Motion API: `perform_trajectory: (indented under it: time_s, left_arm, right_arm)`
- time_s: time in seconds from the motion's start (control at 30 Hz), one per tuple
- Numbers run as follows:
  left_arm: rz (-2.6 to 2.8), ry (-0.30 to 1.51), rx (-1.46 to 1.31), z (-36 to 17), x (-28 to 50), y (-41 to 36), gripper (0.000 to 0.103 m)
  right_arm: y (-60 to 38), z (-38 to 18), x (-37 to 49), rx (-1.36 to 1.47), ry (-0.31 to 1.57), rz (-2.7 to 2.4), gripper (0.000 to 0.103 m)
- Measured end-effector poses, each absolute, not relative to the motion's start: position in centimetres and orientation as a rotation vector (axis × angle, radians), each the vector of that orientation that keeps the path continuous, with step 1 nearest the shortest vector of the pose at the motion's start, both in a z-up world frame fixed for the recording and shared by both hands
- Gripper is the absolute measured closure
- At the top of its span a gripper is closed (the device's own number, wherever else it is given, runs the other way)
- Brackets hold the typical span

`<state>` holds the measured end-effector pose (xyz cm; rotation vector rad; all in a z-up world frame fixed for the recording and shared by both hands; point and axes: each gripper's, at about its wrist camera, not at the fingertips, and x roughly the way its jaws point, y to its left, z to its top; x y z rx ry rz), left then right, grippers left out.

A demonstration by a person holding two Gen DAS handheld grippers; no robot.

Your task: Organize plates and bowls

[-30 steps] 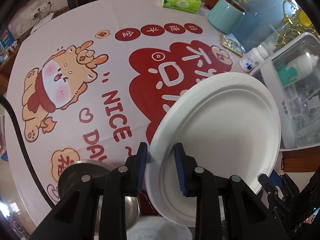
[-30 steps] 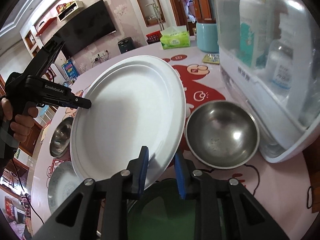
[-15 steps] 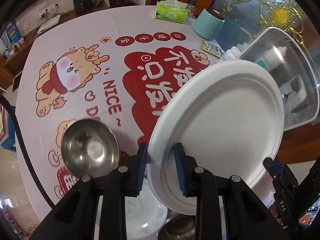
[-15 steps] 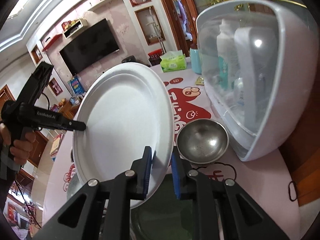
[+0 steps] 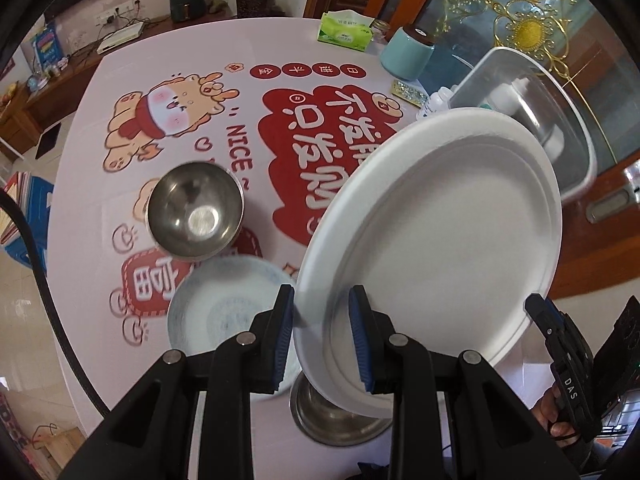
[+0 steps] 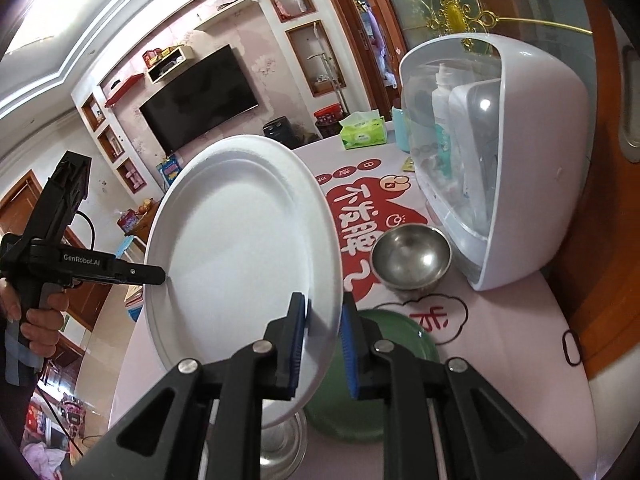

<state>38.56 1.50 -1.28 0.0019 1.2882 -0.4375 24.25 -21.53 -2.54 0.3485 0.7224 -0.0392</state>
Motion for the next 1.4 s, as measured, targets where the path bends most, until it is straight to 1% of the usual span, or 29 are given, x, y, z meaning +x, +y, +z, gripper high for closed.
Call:
perform_trajectory:
  time_s: [0.33, 0.7, 1.0, 1.4]
  left_arm:
    - [-0.436, 1.278, -0.03, -0.2, 30.8, 5.3, 0.077]
    - [-0.418, 1.269, -0.047, -0.3, 22.3, 10.0, 0.077]
    - [-0.388, 1.298, -0.072, -3.0, 16.3, 13.9, 0.077]
    - [-0.348, 1.388, -0.127, -8.8, 11.2, 16.0, 0.077]
  right_arm:
    - [-18.2, -1.5, 18.5, 0.338, 0.749, -0.01, 0.086]
    - [-13.3, -1.5, 12.3, 0.337, 0.789, -0.008, 0.086]
    - [-10.2, -3.0, 8.0, 0.329, 0.841, 0.017, 0.086]
    - [-8.8, -6.5, 4.7, 0.334, 0.96, 0.021, 0.086]
